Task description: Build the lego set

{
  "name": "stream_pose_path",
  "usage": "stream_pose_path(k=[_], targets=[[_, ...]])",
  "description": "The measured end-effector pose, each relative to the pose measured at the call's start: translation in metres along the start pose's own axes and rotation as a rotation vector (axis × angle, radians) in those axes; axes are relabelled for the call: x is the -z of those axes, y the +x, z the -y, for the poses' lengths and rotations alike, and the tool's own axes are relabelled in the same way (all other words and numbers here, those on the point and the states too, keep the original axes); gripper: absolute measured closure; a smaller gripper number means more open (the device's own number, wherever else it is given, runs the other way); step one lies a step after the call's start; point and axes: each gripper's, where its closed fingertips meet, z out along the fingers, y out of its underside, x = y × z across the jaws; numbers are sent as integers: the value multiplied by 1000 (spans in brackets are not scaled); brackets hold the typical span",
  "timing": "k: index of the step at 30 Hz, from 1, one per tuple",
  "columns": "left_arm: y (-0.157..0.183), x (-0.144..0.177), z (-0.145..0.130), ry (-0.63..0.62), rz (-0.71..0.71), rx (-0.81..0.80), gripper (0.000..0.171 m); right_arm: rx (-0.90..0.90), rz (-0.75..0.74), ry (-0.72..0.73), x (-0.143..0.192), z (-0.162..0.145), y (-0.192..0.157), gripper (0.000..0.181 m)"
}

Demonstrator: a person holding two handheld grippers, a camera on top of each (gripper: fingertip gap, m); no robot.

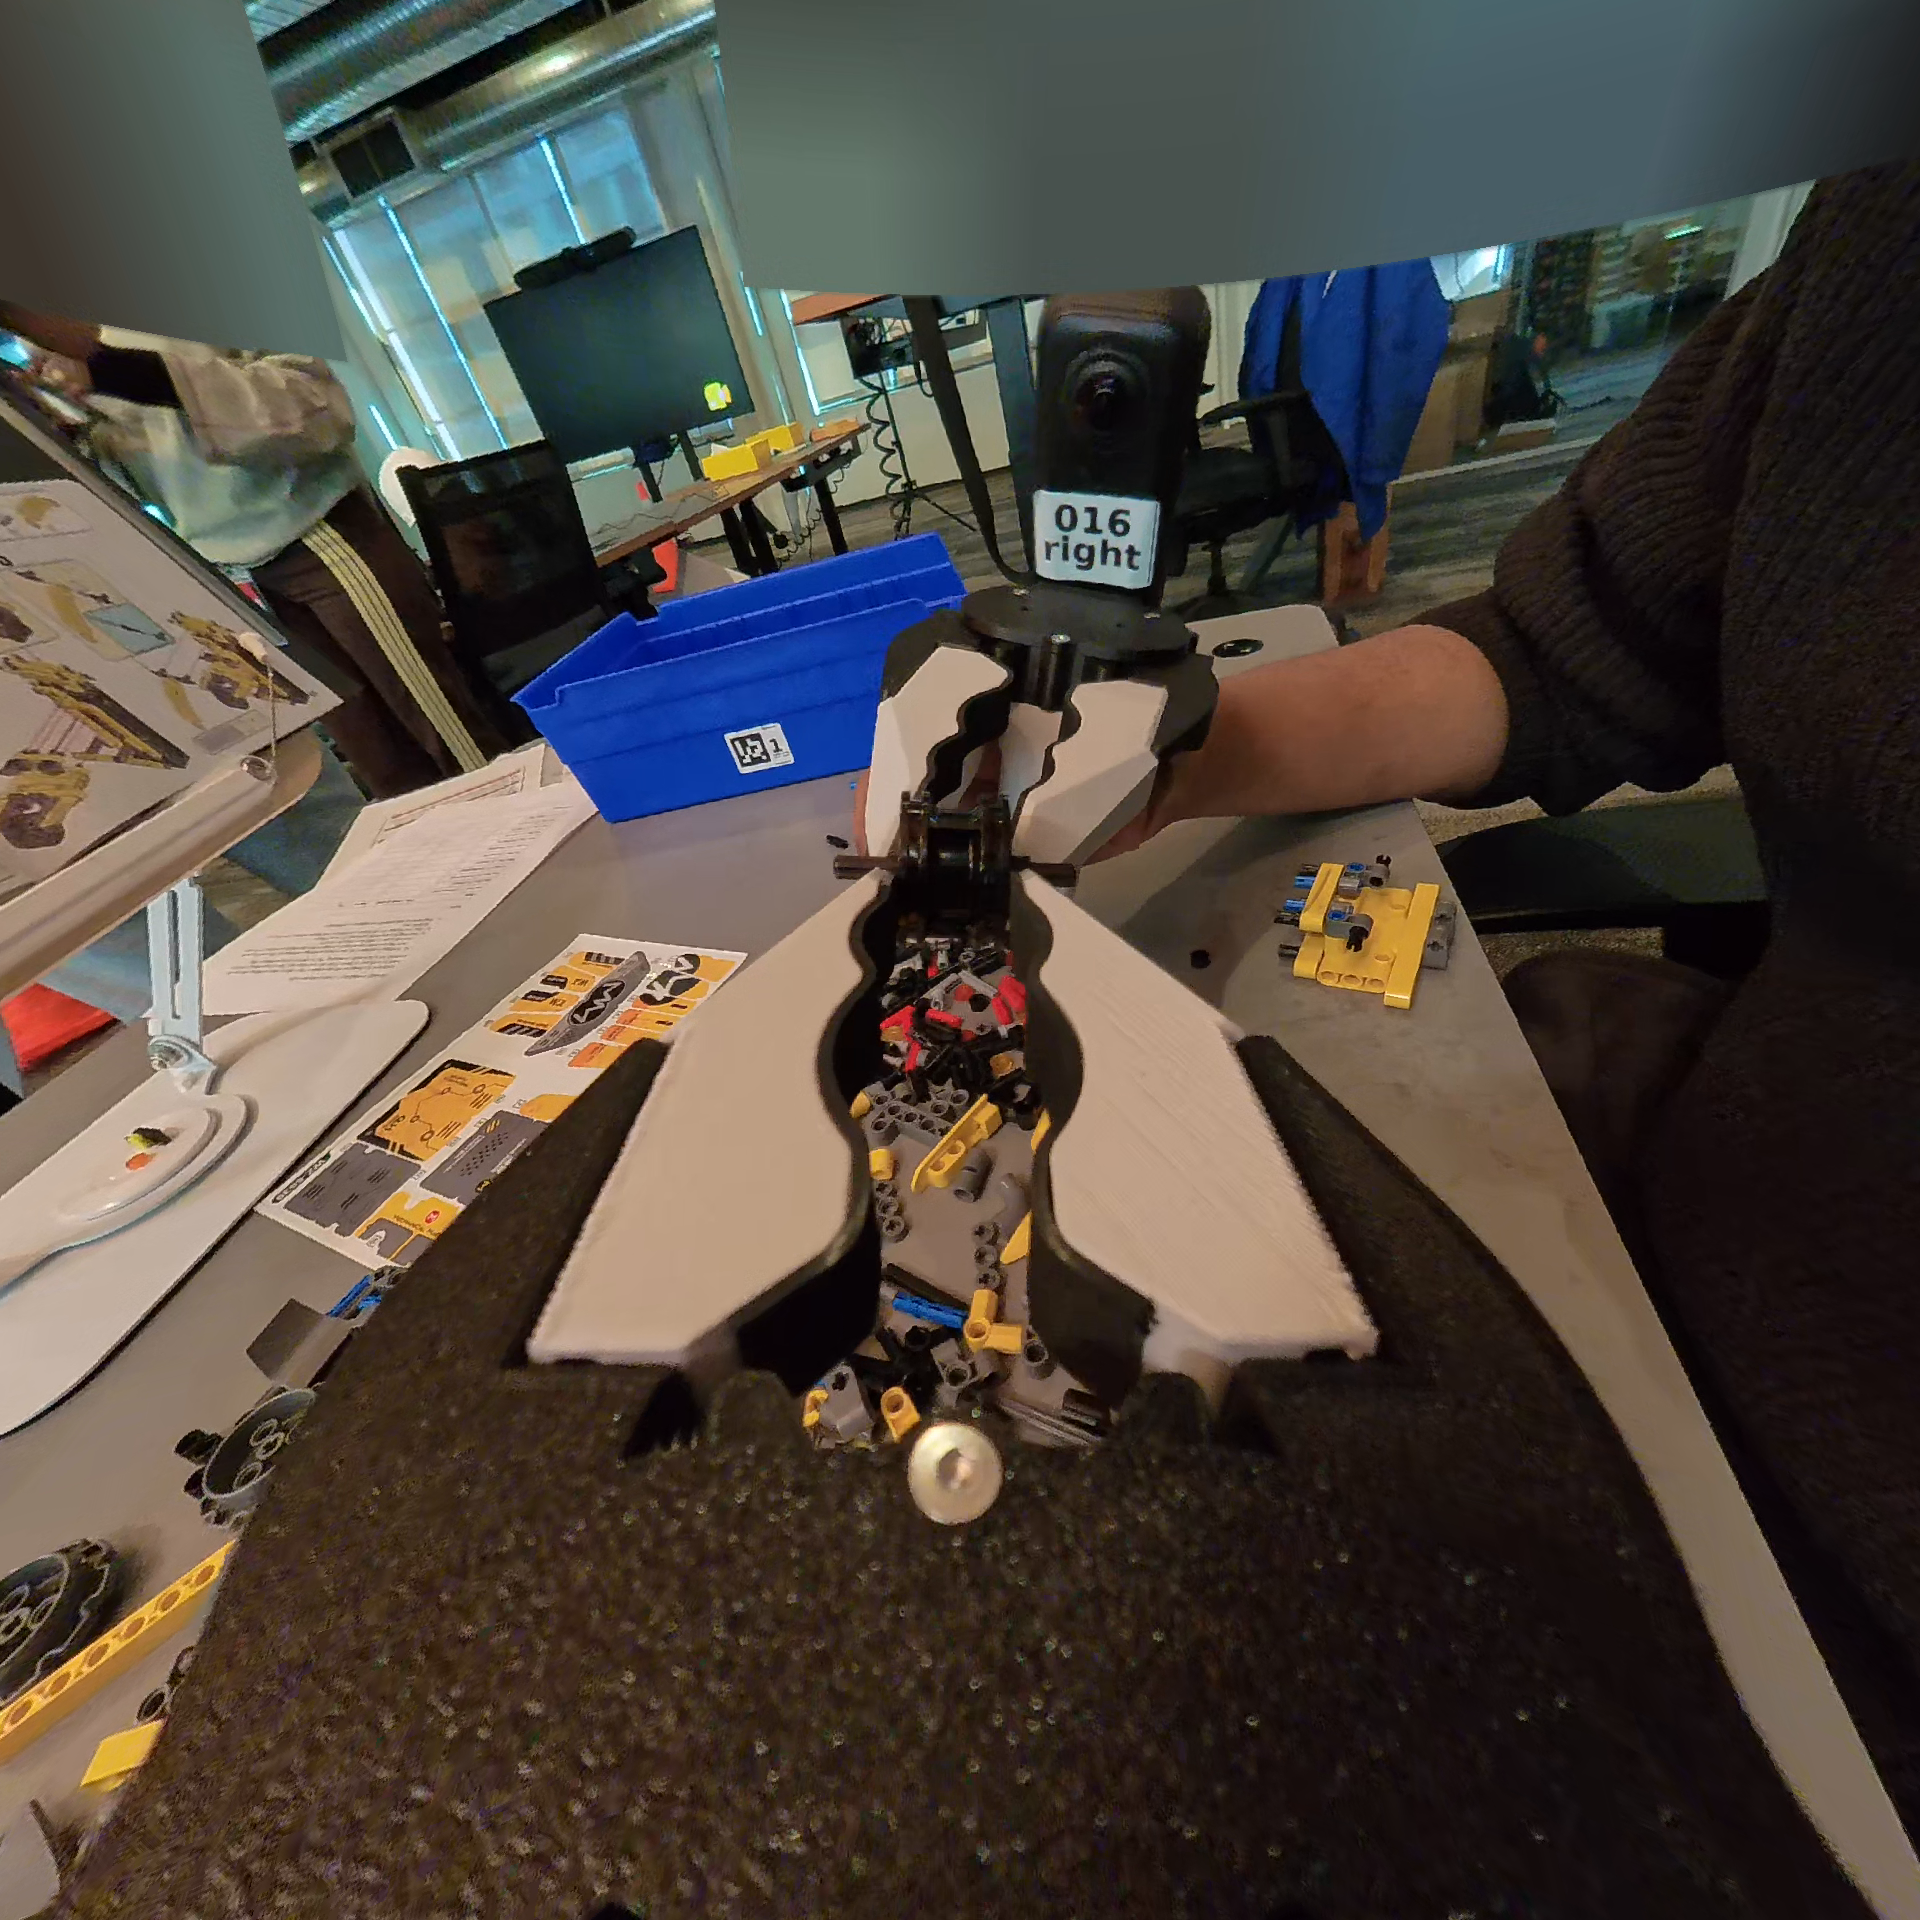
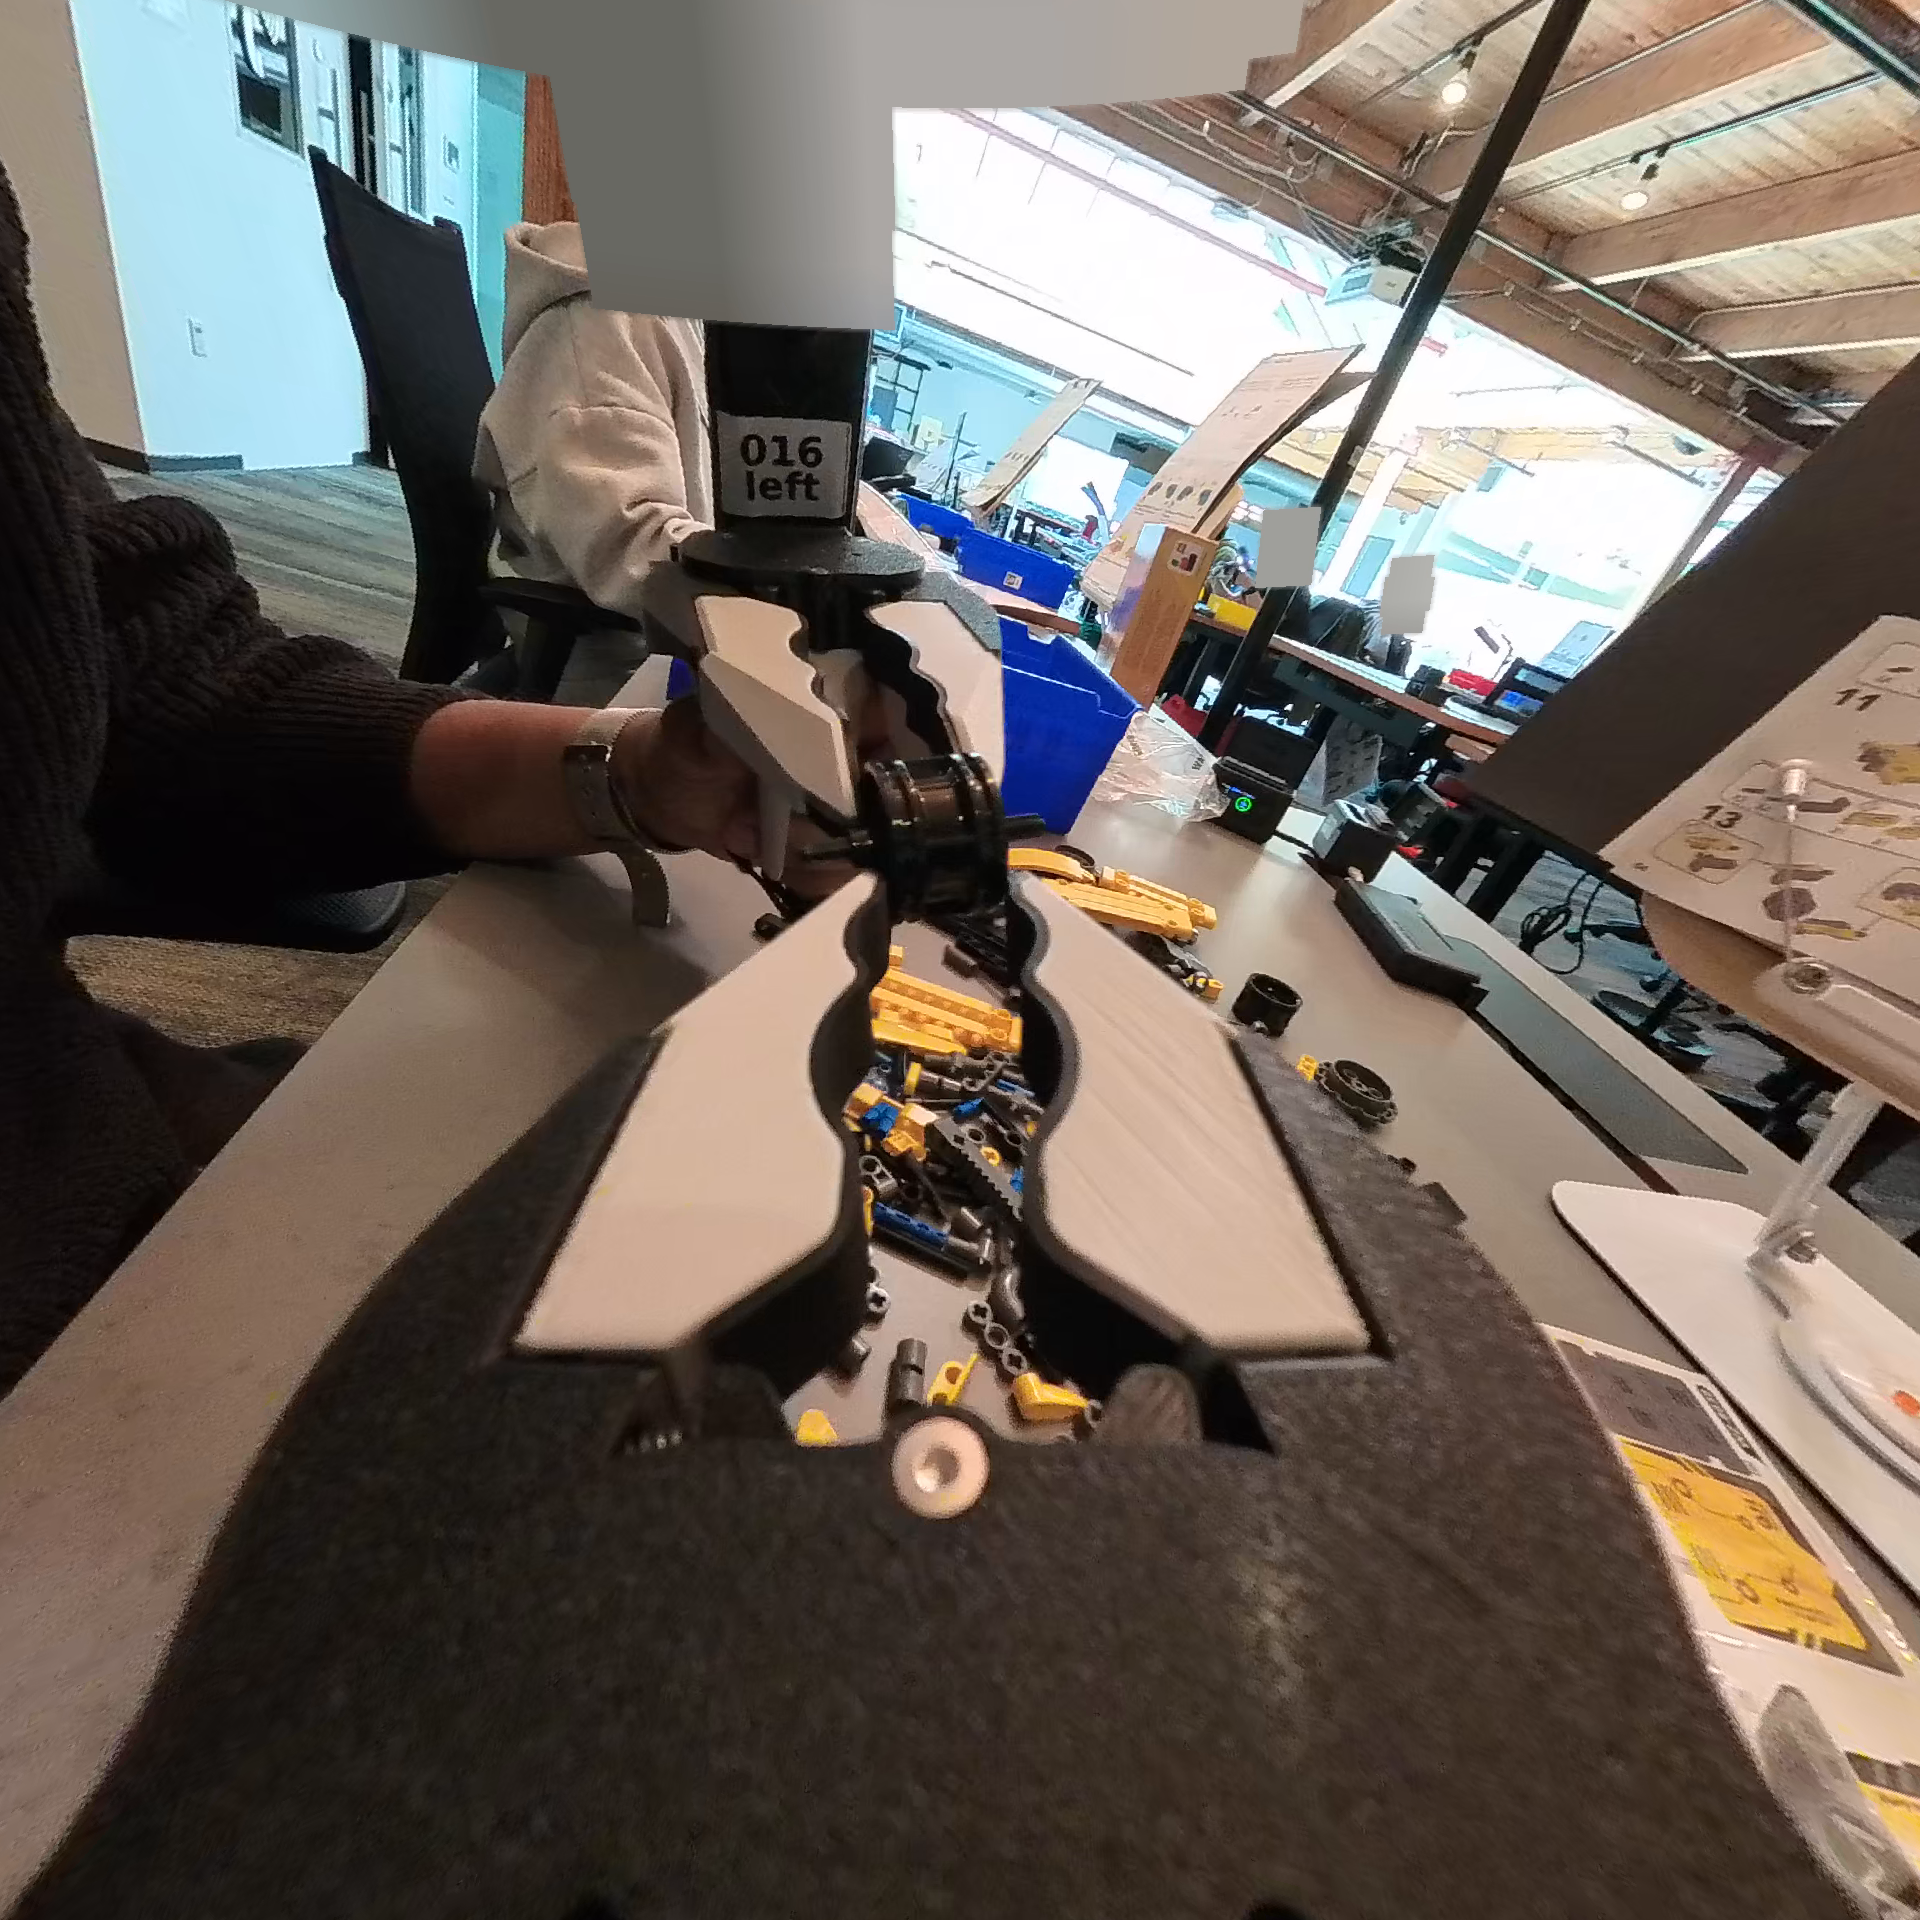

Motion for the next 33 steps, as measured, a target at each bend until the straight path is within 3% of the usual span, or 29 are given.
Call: stream_pose_path(k=[33], targets=[[-9, -4, -10, -44, 37, 47, 151, 19, -63, -53, -1, -12, 9, 159]])
